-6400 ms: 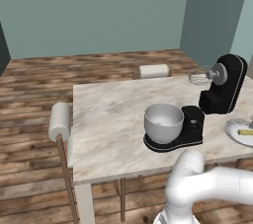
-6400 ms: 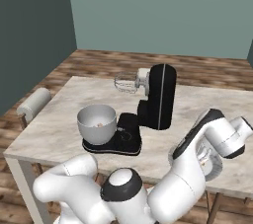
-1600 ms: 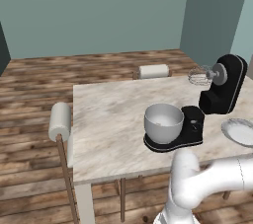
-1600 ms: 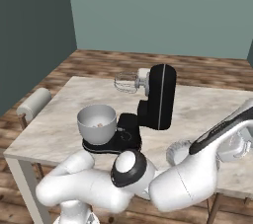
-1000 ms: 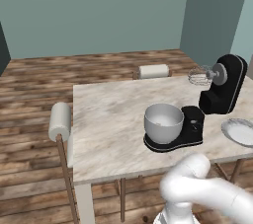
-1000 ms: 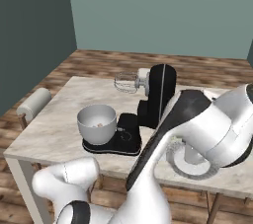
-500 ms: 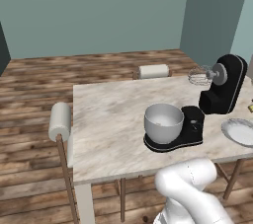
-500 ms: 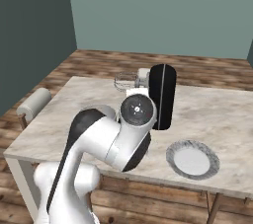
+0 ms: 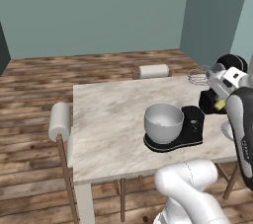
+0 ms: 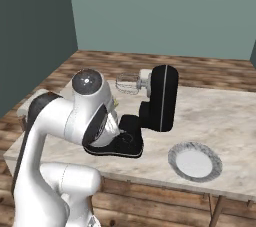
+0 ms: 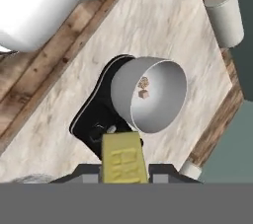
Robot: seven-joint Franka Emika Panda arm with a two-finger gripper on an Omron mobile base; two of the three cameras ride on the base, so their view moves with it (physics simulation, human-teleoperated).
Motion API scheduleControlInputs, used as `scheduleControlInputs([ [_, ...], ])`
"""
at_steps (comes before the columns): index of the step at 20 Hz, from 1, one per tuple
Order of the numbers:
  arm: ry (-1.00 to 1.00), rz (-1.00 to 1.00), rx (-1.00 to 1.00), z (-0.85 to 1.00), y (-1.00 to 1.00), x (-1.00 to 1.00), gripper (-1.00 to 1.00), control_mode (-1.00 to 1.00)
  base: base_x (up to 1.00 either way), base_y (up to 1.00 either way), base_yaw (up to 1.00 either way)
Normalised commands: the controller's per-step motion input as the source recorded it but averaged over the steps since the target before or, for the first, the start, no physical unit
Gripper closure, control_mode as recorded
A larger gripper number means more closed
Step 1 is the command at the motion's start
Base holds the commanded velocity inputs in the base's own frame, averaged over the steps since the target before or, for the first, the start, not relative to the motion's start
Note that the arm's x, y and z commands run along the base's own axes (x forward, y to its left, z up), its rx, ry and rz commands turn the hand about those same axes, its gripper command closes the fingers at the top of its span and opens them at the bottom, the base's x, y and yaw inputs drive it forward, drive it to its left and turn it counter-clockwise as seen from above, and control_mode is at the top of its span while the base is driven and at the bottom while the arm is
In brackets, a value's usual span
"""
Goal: Add butter and sugar cubes to the stand mixer bowl and then turn on the stand mixer to begin making frosting.
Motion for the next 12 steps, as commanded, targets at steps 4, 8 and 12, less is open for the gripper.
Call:
scheduleControlInputs([
  [4,0.1,0.3,-0.31,-0.07,0.82,0.35,1.0,-1.0,0.0,0.0,0.0],
  [8,0.13,0.28,-0.26,-0.26,0.66,0.55,1.0,-1.0,0.0,0.0,0.0],
  [12,0.18,0.27,-0.2,-0.5,0.52,0.64,1.0,-1.0,0.0,0.0,0.0],
])
